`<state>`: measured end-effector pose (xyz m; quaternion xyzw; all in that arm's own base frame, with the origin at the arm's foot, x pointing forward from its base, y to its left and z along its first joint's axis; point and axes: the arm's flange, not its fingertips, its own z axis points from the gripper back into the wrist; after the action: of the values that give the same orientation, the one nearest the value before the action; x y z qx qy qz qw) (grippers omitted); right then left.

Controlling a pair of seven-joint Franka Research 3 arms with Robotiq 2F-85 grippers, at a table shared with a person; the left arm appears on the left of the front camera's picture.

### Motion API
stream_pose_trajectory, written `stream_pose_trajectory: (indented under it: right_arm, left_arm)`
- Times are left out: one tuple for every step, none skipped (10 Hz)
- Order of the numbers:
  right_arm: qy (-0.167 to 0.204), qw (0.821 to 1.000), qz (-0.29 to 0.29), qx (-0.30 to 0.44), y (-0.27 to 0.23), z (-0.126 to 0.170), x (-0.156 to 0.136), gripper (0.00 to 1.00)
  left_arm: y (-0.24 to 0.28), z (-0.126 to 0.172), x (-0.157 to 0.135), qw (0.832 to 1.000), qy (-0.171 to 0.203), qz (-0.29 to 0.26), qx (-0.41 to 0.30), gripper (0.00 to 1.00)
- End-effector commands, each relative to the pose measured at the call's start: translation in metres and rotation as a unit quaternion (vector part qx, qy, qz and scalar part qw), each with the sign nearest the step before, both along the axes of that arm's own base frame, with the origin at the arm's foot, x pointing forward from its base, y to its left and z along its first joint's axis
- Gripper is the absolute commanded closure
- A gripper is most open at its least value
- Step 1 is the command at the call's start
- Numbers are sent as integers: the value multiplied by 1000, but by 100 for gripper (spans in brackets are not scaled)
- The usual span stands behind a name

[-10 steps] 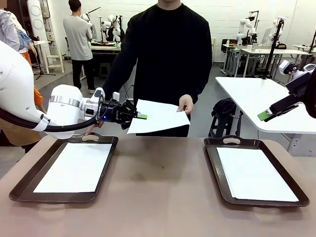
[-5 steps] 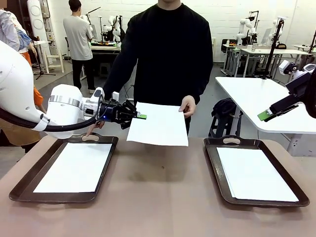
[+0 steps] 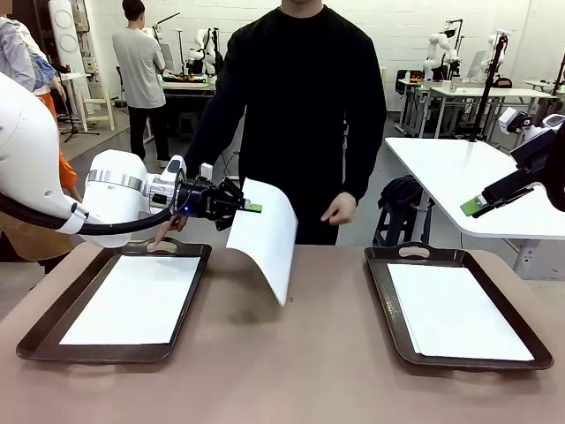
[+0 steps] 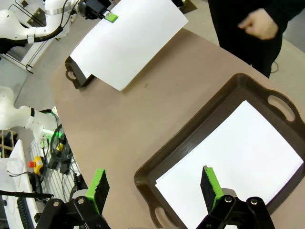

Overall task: Sort the A4 documents.
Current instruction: Receive the A4 Paper, then place the A4 Paper in the designated Handle tray.

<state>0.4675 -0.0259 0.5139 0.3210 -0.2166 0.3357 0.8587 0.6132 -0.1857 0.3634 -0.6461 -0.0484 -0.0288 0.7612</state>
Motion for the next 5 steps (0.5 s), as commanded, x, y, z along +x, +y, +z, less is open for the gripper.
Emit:
stream_pose_trajectory:
  right_arm:
    - [-1,1000,0,-1,1,0,1,0]
    - [-1,1000,0,-1,1,0,1,0]
    - [-1,1000,0,-1,1,0,1,0]
    - [-1,1000,0,-1,1,0,1,0]
    - [-1,1000,0,-1,1,0,1,0]
  left_arm:
    - [-1,-1,0,1000,1,0,0,100]
    - [-1,-1,0,1000,1,0,0,100]
    - [-1,-1,0,1000,1,0,0,100]
    - [-1,-1,0,1000,1,0,0,100]
    - [-1,-1,0,1000,1,0,0,100]
